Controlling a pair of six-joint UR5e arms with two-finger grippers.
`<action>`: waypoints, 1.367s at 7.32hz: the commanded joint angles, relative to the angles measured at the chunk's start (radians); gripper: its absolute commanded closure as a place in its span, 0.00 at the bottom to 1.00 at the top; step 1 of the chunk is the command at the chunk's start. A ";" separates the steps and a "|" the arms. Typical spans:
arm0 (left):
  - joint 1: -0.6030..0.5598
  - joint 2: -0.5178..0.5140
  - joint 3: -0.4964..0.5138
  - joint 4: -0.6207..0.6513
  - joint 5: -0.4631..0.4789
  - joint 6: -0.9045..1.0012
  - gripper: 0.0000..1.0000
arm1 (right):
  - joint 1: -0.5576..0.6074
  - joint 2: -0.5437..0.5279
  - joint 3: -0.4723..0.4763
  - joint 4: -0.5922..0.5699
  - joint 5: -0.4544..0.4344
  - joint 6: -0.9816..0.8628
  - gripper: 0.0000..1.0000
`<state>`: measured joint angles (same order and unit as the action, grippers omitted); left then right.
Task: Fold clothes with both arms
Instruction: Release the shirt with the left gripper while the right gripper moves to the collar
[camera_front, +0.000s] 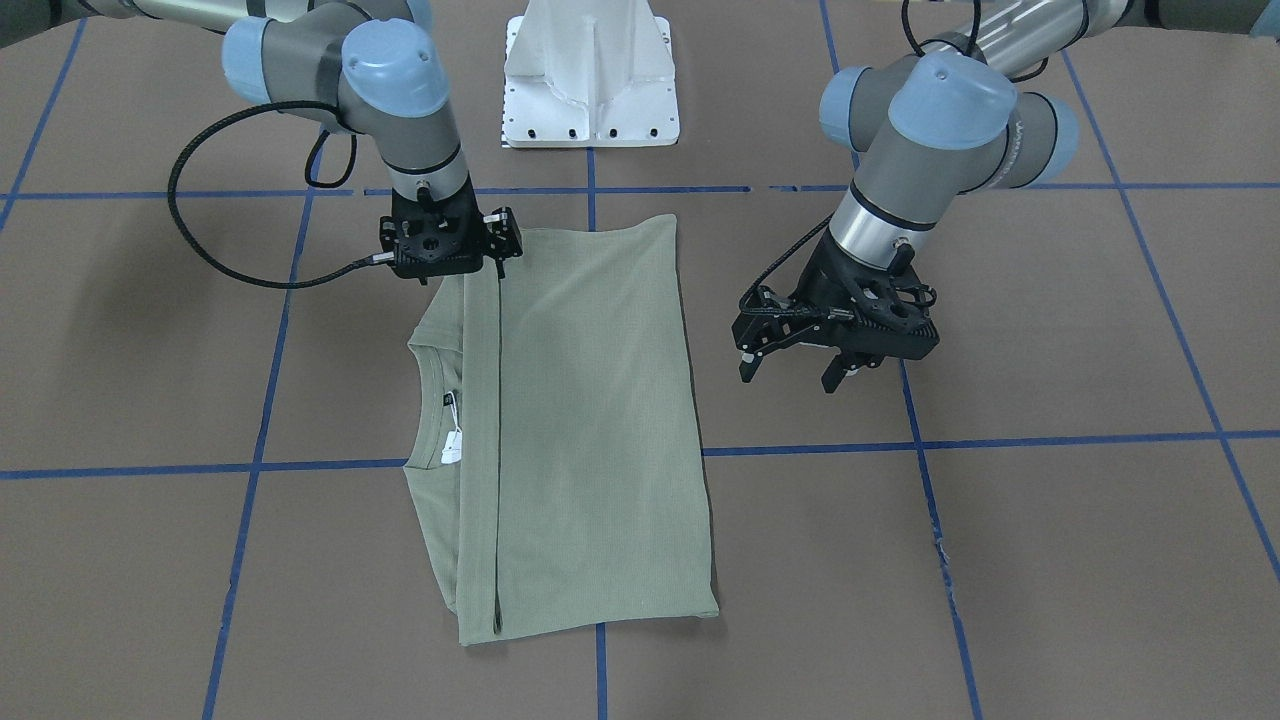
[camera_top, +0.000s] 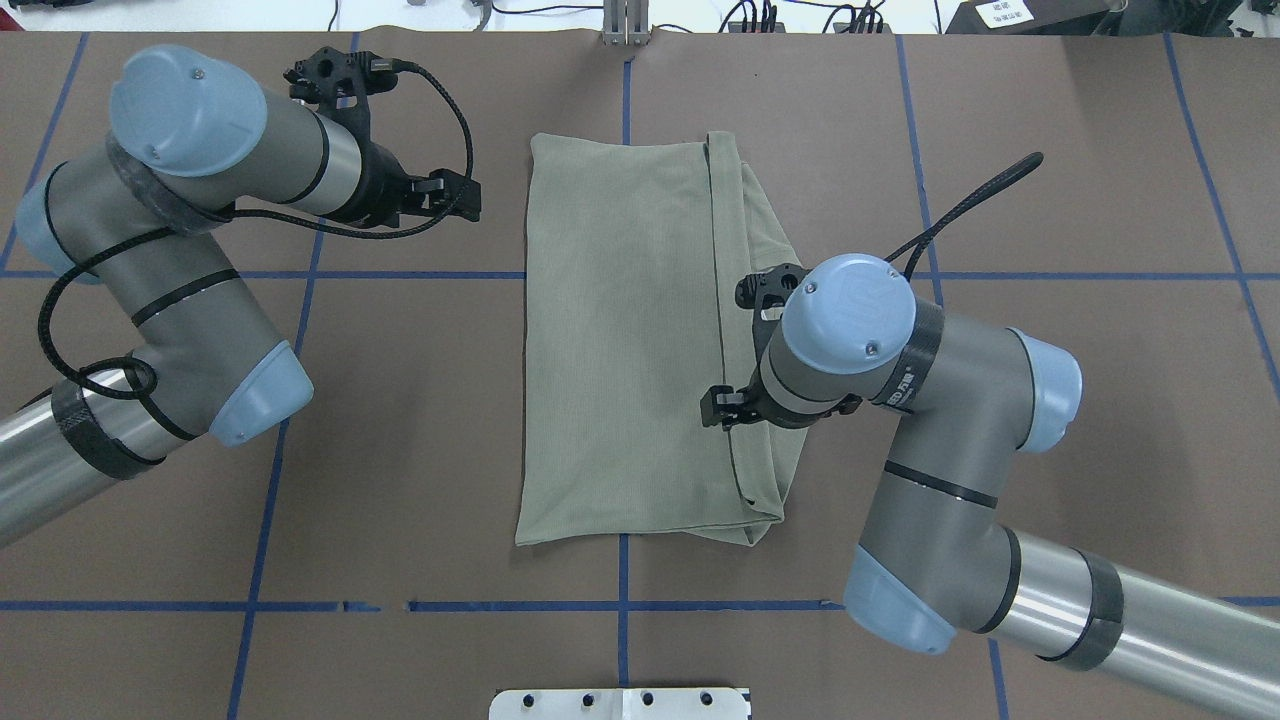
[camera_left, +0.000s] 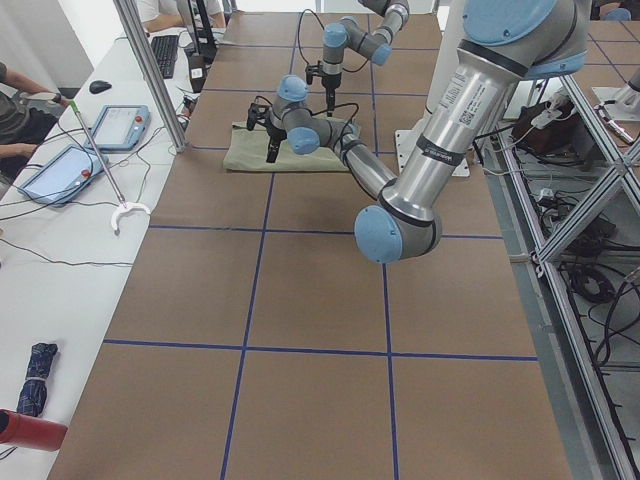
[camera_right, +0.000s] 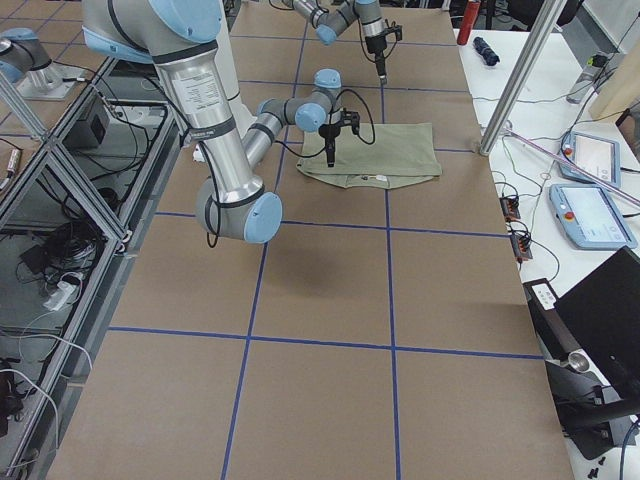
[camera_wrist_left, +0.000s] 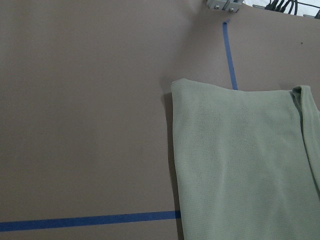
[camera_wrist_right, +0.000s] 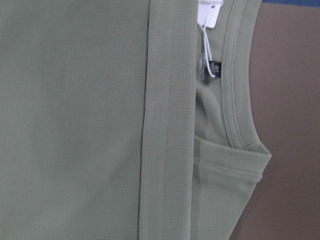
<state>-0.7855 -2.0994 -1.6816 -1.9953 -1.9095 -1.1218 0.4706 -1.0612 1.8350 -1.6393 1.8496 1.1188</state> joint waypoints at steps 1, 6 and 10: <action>0.000 0.007 -0.001 -0.002 0.000 0.004 0.01 | -0.065 0.033 -0.025 -0.106 -0.018 -0.066 0.00; 0.006 0.007 0.000 -0.002 0.000 0.001 0.01 | -0.082 0.027 -0.054 -0.164 -0.010 -0.120 0.00; 0.008 0.004 -0.001 -0.004 -0.002 -0.004 0.01 | -0.084 0.017 -0.051 -0.177 -0.006 -0.122 0.00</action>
<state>-0.7781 -2.0942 -1.6821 -1.9982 -1.9108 -1.1237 0.3872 -1.0419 1.7836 -1.8089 1.8436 0.9973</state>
